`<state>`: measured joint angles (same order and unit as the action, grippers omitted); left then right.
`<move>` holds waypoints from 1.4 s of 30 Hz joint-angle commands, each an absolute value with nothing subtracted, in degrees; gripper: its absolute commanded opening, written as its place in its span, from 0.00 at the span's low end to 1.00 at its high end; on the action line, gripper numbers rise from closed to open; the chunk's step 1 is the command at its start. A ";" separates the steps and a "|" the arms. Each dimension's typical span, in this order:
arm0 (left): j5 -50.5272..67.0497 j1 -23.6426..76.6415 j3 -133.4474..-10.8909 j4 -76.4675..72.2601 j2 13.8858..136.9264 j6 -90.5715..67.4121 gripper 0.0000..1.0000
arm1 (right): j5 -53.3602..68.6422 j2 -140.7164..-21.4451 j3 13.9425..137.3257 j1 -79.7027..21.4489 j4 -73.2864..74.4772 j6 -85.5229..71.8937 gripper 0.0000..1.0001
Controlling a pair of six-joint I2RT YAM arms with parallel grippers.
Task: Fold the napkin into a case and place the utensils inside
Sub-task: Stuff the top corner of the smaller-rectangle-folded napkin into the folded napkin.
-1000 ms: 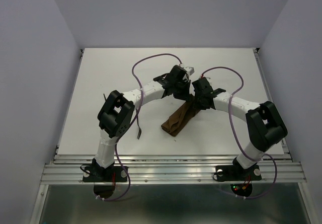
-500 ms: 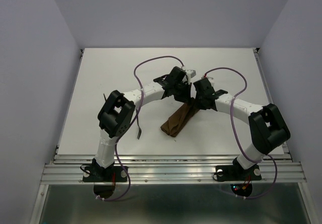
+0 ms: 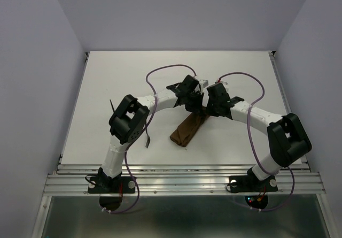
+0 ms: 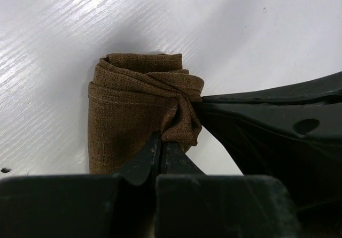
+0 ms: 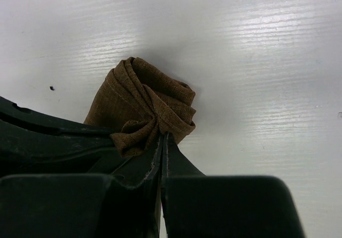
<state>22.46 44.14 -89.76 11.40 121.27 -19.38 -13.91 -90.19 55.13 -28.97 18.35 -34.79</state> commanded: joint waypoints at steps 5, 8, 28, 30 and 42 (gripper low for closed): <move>23.12 44.65 -90.61 12.30 122.25 -17.67 0.00 | -14.24 -86.40 53.88 -29.36 13.80 -36.04 0.01; 23.29 45.00 -90.97 12.30 122.96 -17.75 0.00 | -12.49 -86.22 53.44 -29.36 12.66 -36.03 0.01; 18.19 48.34 -87.90 6.85 119.89 -23.47 0.00 | -9.22 -86.49 50.36 -29.36 10.55 -36.65 0.01; 18.63 48.25 -87.63 7.29 119.01 -23.03 0.06 | -10.10 -86.13 49.93 -29.36 10.72 -36.65 0.01; 21.09 47.64 -86.66 11.07 113.03 -19.87 0.46 | -11.51 -85.25 49.48 -29.36 11.16 -36.65 0.01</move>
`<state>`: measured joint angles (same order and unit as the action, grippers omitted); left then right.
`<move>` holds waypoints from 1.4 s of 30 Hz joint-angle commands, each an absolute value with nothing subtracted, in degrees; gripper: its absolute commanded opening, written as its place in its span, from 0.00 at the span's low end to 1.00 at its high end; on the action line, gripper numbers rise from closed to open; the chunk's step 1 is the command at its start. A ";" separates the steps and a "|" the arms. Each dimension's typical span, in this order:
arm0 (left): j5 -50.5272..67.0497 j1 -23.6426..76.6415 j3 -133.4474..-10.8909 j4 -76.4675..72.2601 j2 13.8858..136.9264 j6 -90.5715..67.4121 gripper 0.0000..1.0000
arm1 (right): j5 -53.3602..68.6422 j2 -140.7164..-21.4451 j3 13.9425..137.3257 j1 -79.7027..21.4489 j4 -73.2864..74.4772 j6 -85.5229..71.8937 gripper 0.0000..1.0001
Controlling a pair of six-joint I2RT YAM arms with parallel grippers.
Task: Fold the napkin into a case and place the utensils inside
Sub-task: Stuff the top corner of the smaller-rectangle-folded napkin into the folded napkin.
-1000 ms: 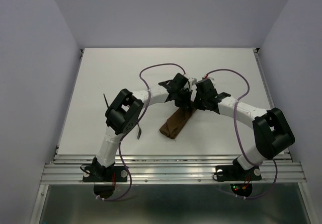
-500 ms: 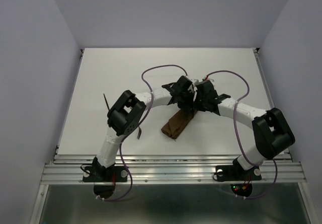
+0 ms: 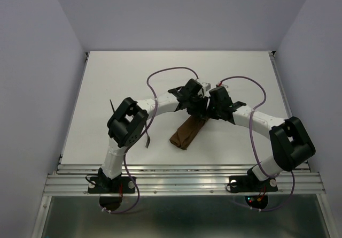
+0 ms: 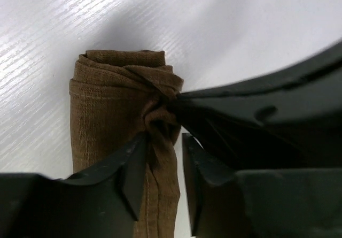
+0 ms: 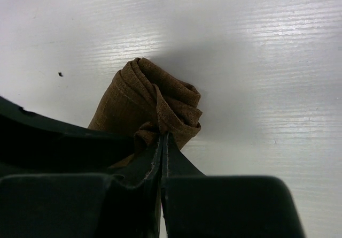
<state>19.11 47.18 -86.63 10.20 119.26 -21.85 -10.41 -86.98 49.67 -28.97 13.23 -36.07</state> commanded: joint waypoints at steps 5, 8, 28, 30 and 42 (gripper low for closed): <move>21.88 47.20 -86.40 12.30 111.28 -18.81 0.61 | -11.60 -85.43 49.92 -29.36 11.25 -36.56 0.01; 22.24 46.41 -85.09 12.31 110.05 -18.46 0.61 | -11.60 -85.43 50.10 -29.36 11.25 -36.47 0.01; 25.22 43.24 -87.36 5.63 117.33 -23.03 0.00 | -11.07 -85.87 51.06 -29.36 11.69 -36.04 0.01; 25.66 43.24 -87.89 5.63 117.95 -23.20 0.00 | -11.07 -85.96 51.15 -29.36 11.60 -36.04 0.01; 31.55 43.59 -89.03 3.69 121.02 -23.90 0.00 | -10.55 -86.13 51.68 -29.36 11.69 -36.12 0.01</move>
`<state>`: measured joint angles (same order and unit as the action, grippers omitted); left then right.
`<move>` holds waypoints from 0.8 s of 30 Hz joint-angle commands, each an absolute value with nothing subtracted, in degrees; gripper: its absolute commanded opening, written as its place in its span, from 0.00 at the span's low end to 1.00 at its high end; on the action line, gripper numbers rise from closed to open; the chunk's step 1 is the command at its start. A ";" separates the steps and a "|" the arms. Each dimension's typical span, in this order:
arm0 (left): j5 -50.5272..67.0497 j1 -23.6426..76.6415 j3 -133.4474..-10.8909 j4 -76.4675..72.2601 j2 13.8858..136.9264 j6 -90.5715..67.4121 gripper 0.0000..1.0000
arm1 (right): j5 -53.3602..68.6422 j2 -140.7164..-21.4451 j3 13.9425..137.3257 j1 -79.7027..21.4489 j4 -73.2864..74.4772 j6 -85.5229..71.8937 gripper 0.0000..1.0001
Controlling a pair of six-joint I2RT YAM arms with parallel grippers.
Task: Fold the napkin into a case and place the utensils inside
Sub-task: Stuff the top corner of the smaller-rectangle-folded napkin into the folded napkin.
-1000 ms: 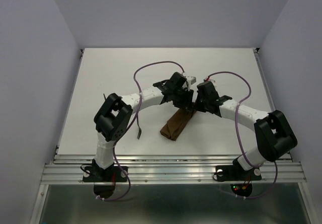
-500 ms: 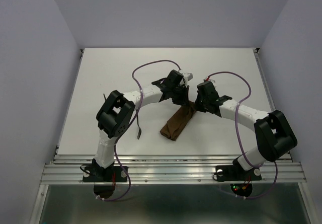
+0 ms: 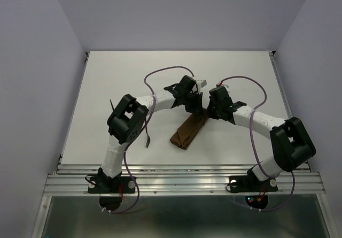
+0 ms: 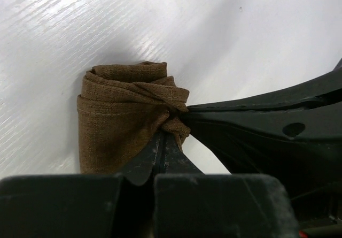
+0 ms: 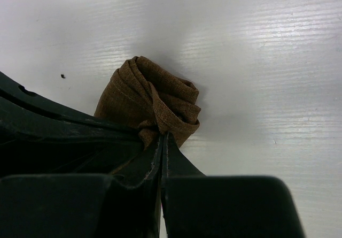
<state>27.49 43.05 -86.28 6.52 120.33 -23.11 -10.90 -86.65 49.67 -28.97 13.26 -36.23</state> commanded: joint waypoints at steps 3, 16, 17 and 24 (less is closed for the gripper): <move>32.43 44.12 -90.26 3.34 122.86 -24.34 0.00 | -10.11 -86.13 51.77 -29.36 11.69 -36.21 0.01; 29.10 45.61 -92.11 2.55 127.79 -25.75 0.00 | -8.00 -84.20 51.59 -29.36 12.22 -36.04 0.01; 28.83 45.53 -91.85 2.55 127.97 -25.66 0.00 | -7.91 -84.03 51.50 -29.36 12.30 -35.86 0.01; 26.63 45.62 -89.48 2.55 128.06 -25.14 0.00 | -9.05 -82.35 50.98 -29.36 13.09 -35.95 0.01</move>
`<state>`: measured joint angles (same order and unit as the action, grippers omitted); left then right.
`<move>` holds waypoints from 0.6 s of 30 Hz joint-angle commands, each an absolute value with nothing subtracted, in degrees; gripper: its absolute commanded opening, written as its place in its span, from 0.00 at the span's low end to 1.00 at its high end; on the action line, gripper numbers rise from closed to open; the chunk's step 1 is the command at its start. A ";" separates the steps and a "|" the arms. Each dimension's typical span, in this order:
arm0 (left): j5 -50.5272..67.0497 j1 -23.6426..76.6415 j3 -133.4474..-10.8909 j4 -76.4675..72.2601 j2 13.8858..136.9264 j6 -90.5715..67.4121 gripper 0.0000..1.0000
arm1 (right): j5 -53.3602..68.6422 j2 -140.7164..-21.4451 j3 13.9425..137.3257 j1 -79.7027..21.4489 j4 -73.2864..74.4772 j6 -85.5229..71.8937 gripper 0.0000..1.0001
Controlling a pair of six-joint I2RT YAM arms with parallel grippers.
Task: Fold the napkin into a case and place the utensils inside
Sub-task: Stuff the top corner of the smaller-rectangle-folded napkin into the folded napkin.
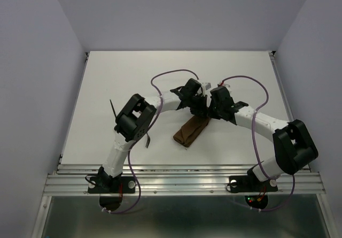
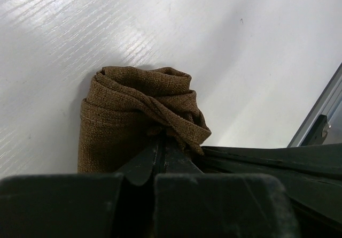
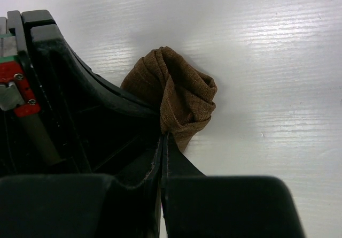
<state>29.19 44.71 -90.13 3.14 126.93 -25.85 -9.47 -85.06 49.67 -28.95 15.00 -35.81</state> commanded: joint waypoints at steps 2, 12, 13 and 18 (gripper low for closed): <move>26.19 45.70 -88.25 2.72 126.39 -24.96 0.00 | -10.02 -82.61 50.54 -29.36 13.27 -35.86 0.01; 29.08 44.30 -83.67 2.55 114.09 -22.59 0.00 | -11.43 -82.00 48.96 -29.36 13.36 -34.98 0.01; 30.48 44.21 -83.67 2.55 113.82 -22.50 0.00 | -11.43 -81.91 48.96 -29.36 13.45 -34.89 0.01; 32.08 44.03 -84.73 2.37 114.69 -22.32 0.00 | -10.72 -81.91 49.04 -29.36 13.36 -34.28 0.01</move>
